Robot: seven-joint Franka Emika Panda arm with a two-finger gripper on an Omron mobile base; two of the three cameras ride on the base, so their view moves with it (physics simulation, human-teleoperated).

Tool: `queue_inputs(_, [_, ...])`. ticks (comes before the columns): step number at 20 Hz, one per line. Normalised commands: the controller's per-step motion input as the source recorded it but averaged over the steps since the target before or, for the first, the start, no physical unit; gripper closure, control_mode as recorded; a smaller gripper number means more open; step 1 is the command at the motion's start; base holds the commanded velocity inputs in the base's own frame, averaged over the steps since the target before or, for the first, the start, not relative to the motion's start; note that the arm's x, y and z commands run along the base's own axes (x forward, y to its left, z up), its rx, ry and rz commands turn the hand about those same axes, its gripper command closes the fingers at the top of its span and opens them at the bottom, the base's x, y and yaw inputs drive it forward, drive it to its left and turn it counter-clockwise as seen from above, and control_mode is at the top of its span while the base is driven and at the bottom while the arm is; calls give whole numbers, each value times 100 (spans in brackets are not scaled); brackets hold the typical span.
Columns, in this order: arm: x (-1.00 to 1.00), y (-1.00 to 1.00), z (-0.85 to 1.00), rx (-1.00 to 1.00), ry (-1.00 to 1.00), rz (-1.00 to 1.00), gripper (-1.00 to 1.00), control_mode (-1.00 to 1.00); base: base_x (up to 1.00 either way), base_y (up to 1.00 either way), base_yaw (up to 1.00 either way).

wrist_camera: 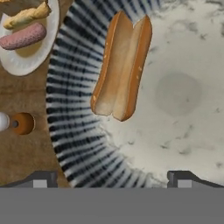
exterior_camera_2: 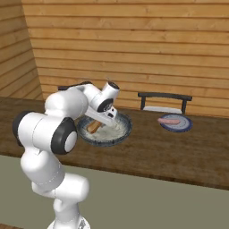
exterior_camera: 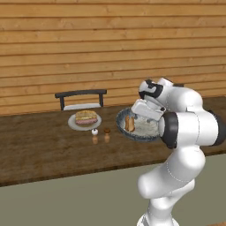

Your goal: Place one bun and one sausage from the bowl on each plate.

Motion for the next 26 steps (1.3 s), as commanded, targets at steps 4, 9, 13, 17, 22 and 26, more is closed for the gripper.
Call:
queue_inputs(4, [0, -1, -12, 1, -4, 0, -100, -100, 0, 0, 0])
queue_inputs(9, [0, -7, -17, 0, -3, 0, -100, -100, 0, 0, 0])
queue_inputs(13, [8, -5, -20, 0, 0, 0, -100, -100, 0, 0, 0])
queue_inputs(17, [15, -4, -15, 0, 0, 0, -100, -100, 0, 0, 0])
queue_inputs(22, [20, -2, -14, 0, 0, 0, -100, -100, 0, 0, 0])
queue_inputs(26, [24, 0, -13, 0, 0, 0, -100, -100, 0, 0, 0])
